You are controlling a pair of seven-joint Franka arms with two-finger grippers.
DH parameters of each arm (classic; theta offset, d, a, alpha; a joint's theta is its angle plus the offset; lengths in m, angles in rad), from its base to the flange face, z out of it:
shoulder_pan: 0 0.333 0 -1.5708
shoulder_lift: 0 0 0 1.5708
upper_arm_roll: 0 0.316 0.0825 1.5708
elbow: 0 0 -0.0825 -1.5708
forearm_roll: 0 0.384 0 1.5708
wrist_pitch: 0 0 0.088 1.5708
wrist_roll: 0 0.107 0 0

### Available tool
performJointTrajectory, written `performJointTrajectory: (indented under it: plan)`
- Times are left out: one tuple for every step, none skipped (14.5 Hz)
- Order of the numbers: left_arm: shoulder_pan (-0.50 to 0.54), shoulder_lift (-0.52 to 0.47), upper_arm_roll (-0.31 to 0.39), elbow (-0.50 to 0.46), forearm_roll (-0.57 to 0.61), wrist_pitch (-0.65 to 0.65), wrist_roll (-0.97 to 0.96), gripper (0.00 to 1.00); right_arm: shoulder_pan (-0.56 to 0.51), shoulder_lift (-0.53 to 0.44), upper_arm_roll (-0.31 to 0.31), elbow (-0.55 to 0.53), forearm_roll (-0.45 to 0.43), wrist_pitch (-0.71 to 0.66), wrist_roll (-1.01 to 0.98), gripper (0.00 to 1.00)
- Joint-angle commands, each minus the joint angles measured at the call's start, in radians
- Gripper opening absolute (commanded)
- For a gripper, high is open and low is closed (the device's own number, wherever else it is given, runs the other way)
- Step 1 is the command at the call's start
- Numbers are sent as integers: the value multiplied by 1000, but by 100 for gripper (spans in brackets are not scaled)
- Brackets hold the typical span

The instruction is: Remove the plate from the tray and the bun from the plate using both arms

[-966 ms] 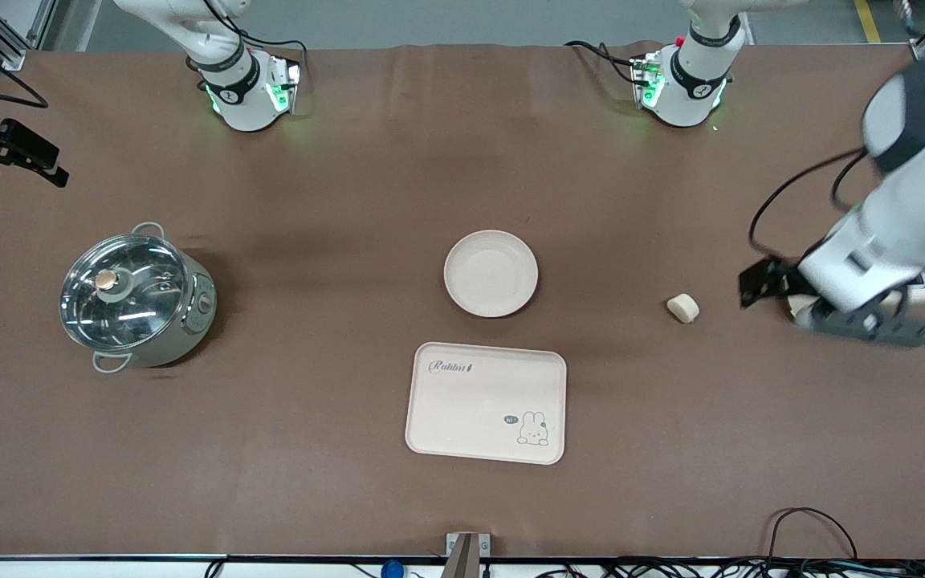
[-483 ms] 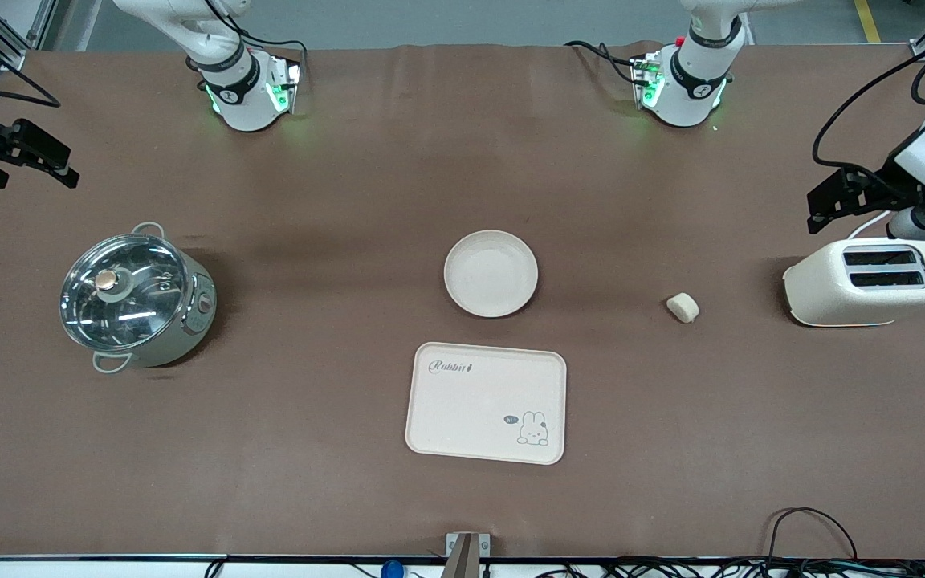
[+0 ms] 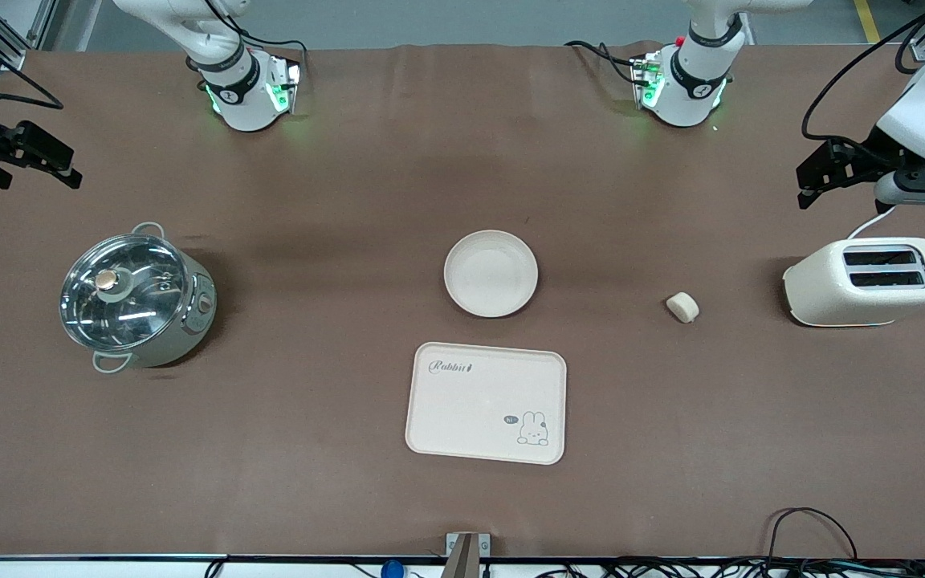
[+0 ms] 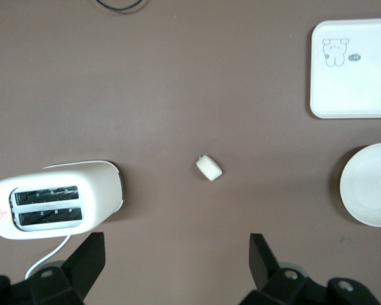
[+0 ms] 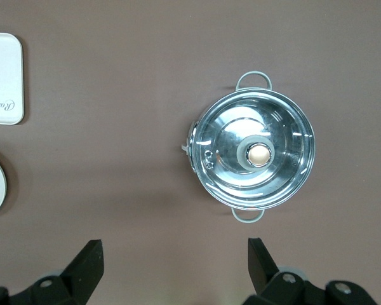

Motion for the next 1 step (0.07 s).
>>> performJointTrajectory:
  plan:
    - [-18, 27, 7, 57, 10, -17, -15, 100, 8, -10, -5, -14, -15, 4, 8, 100]
